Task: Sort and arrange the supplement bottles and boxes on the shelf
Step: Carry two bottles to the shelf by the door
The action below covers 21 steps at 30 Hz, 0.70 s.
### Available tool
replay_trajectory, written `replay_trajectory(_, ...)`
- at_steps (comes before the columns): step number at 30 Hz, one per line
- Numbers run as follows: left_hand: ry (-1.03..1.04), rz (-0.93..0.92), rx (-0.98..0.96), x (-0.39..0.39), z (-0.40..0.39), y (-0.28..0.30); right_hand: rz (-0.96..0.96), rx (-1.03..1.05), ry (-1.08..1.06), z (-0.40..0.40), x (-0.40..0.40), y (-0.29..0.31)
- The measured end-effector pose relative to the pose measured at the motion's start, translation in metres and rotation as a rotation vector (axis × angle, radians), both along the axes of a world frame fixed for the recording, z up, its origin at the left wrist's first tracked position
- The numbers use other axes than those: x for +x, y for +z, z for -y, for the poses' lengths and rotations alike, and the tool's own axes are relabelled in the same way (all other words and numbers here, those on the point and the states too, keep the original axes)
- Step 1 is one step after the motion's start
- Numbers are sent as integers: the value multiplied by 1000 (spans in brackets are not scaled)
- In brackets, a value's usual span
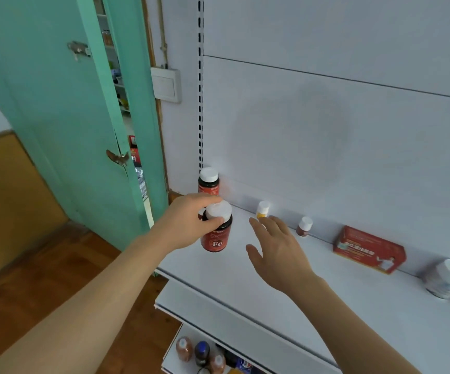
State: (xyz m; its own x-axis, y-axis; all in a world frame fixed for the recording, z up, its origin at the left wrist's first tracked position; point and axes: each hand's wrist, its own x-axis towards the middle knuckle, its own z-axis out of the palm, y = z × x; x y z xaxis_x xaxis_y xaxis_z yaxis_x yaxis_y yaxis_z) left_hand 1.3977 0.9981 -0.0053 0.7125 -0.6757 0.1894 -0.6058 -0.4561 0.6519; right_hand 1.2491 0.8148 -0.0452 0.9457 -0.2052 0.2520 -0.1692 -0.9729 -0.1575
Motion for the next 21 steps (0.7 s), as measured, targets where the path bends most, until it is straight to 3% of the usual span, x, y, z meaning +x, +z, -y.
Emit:
replay_trajectory(9, -112, 143, 91, 85, 57, 1, -39, 68, -74, 14, 75, -13)
replay_trajectory(21, -439, 361, 167, 154, 95, -18, -96, 109, -297, -1, 96, -20)
